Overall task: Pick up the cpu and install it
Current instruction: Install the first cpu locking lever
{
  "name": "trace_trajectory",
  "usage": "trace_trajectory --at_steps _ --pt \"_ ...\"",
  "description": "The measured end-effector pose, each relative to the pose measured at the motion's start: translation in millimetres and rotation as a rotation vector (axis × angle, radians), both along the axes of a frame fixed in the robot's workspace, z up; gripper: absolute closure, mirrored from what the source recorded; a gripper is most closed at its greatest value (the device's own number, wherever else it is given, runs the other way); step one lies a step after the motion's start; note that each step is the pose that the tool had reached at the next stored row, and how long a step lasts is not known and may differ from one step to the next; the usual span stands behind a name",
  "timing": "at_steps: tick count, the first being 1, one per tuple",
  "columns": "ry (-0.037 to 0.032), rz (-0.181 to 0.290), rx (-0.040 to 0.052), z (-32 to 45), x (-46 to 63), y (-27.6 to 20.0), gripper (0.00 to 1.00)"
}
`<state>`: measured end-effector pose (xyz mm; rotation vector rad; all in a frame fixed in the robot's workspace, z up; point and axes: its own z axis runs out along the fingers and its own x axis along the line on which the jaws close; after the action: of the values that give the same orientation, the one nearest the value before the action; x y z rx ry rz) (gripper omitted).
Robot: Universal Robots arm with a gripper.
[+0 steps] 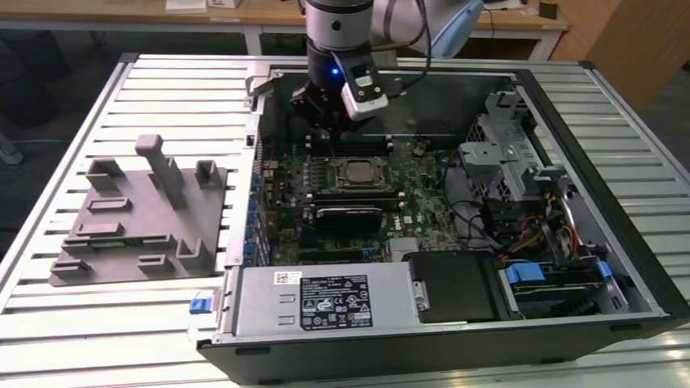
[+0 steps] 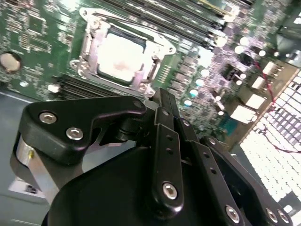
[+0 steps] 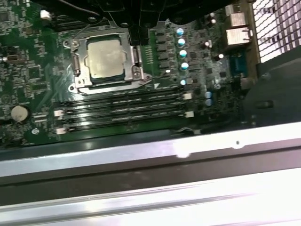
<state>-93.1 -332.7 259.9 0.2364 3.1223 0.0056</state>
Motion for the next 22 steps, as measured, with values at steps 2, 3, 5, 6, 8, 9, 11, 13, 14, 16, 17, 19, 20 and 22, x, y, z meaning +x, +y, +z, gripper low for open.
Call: trace_trajectory --at_steps 2,3,5,6,8,9,11,13,14,16,17,19,20,22 --pt "0.0 0.002 0.0 -0.2 -5.3 0.0 0.88" --pt "0.0 0.003 0.0001 -0.3 -7.8 0.0 0.88" --pt "0.0 0.005 0.0 -0.4 -12.3 0.2 0.88" --pt "-0.0001 0.005 0.0001 -0.5 -14.3 0.5 0.88" --pt "0.0 0.006 0.0 -0.7 -18.1 1.6 0.88" --pt "0.0001 0.008 -0.0001 -0.7 -19.3 2.5 0.88" --pt "-0.0001 0.016 0.0001 -1.1 -20.6 3.7 0.88" --pt "-0.0001 0.037 0.0002 -1.4 -20.6 4.0 0.88" --pt "-0.0001 0.051 0.0002 -1.4 -20.6 4.1 0.88" --pt "0.0 0.077 0.0001 -1.6 -20.6 4.4 0.88" --pt "0.0 0.089 0.0001 -1.8 -20.6 4.8 0.88" --pt "0.0 0.096 0.0001 -2.2 -21.7 6.9 0.88" --pt "0.0 0.097 0.0001 -2.3 -22.6 8.7 0.88" --pt "0.0 0.099 0.0001 -2.7 -24.7 12.7 0.88"
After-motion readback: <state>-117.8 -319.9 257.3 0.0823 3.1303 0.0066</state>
